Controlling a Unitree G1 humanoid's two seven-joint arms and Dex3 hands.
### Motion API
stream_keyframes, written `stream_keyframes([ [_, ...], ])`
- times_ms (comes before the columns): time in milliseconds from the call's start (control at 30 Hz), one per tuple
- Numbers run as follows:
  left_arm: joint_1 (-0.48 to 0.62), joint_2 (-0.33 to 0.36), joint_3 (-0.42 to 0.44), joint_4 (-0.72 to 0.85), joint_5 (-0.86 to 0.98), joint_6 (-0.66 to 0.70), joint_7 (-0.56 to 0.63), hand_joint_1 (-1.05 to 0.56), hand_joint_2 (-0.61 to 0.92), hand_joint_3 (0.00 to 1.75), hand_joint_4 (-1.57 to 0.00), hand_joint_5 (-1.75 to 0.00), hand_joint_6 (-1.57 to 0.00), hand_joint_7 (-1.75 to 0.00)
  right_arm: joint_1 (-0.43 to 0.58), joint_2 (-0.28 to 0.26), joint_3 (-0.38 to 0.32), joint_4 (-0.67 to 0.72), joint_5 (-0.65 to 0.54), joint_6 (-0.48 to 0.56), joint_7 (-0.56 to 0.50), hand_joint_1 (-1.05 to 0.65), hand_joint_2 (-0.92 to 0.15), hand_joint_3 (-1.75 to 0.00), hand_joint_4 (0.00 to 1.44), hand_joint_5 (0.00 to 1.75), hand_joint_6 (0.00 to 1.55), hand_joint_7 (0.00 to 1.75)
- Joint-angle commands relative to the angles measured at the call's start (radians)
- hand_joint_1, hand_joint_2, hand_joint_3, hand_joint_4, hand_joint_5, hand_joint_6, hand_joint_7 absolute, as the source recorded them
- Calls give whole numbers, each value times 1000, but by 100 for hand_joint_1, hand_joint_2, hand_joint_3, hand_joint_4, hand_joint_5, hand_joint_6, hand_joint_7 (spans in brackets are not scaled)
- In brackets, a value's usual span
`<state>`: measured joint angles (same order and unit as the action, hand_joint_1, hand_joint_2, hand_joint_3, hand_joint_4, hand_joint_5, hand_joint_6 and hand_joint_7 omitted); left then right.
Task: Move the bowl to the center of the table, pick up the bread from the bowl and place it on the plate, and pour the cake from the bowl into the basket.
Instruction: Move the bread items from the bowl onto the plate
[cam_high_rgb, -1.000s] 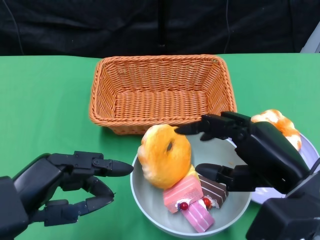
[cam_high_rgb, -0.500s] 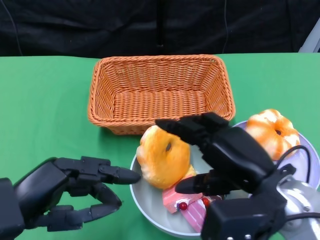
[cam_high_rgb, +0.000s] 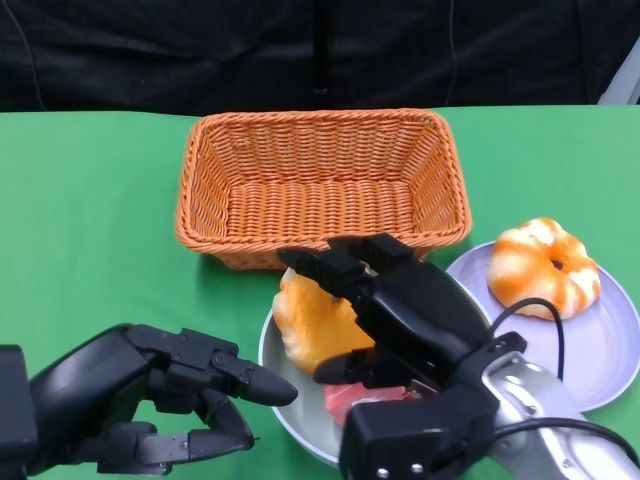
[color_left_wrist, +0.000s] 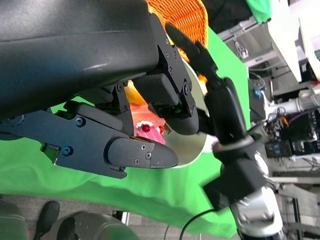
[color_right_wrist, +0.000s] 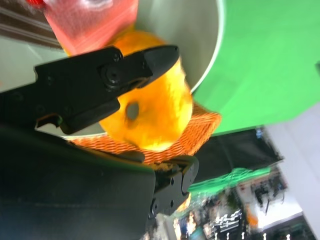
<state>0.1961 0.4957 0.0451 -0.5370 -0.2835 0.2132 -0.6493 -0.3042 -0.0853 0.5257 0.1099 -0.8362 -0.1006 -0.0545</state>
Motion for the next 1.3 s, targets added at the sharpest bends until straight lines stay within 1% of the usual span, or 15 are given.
stream_keyframes([
  [33, 1, 18, -4, -4, -8, 9, -10, -41, 92, 18, -64, -104, -89, -26, -38, 9, 25, 74, -34, -14, -74, -71, -91, -1, 0, 41, 12, 15],
  [200, 2, 18, -7, -7, -3, 2, -12, -41, 92, 18, -63, -106, -89, -27, -52, 2, 48, 123, -52, -22, -111, -71, -92, -1, 0, 46, 13, 15],
  [300, 2, 18, -11, -15, 3, -3, -9, -42, 92, 19, -61, -106, -87, -27, -56, -14, 63, 190, -59, -71, -180, -28, -87, -1, 53, 82, 60, 29],
  [433, 2, 18, -12, -17, 2, -1, -7, -42, 92, 19, -60, -106, -87, -27, -65, -17, 65, 220, -55, -97, -216, -20, -88, -1, 68, 88, 74, 32],
  [467, 2, 19, -12, -14, 5, -6, -9, -42, 92, 19, -60, -106, -87, -28, -64, -22, 59, 252, -45, -151, -283, -20, -88, -1, 68, 88, 75, 32],
  [500, 2, 20, -13, -12, 7, -10, -10, -42, 92, 20, -60, -106, -86, -27, -65, -25, 55, 278, -38, -192, -336, -17, -89, -6, 79, 119, 78, 79],
  [533, 2, 20, -13, -11, 8, -12, -10, -43, 92, 20, -59, -106, -85, -27, -67, -27, 52, 301, -34, -224, -376, -15, -75, -42, 91, 152, 77, 135],
  [567, 2, 21, -13, -10, 9, -14, -10, -43, 92, 20, -58, -106, -84, -27, -70, -28, 51, 318, -32, -246, -401, -14, -61, -70, 95, 163, 77, 155],
  [633, 2, 21, -12, -12, 4, -10, -11, -42, 92, 21, -58, -105, -83, -27, -80, -32, 50, 343, -42, -284, -462, -14, -45, -103, 97, 172, 75, 170],
  [700, 2, 21, -12, -12, 2, -8, -11, -42, 92, 21, -57, -105, -83, -27, -86, -34, 50, 360, -47, -305, -495, -15, -41, -114, 97, 174, 74, 174],
  [833, 2, 22, -12, -12, 1, -8, -11, -42, 92, 21, -57, -105, -83, -27, -94, -33, 52, 378, -49, -317, -513, -15, -39, -118, 97, 175, 73, 175],
  [933, 2, 21, -11, -9, 1, -16, -13, -42, 92, 21, -57, -105, -82, -27, -97, -33, 34, 365, -42, -393, -622, -16, -29, -135, 99, 175, 76, 175],
  [1100, 0, 27, -11, -7, 4, -20, -17, -41, 92, 21, -56, -105, -82, -28, -99, -51, 5, 328, -30, -451, -684, -17, -24, -146, 100, 175, 77, 175],
  [1167, 0, 28, -11, -7, 2, -17, -16, -41, 92, 21, -56, -105, -82, -28, -91, -56, -12, 305, -8, -471, -677, -17, -22, -153, 101, 175, 78, 175],
  [1300, 0, 33, -9, -10, -1, -6, -12, -42, 92, 21, -56, -105, -82, -29, -37, -63, -74, 182, 119, -472, -551, -18, -21, -157, 102, 175, 79, 175],
])
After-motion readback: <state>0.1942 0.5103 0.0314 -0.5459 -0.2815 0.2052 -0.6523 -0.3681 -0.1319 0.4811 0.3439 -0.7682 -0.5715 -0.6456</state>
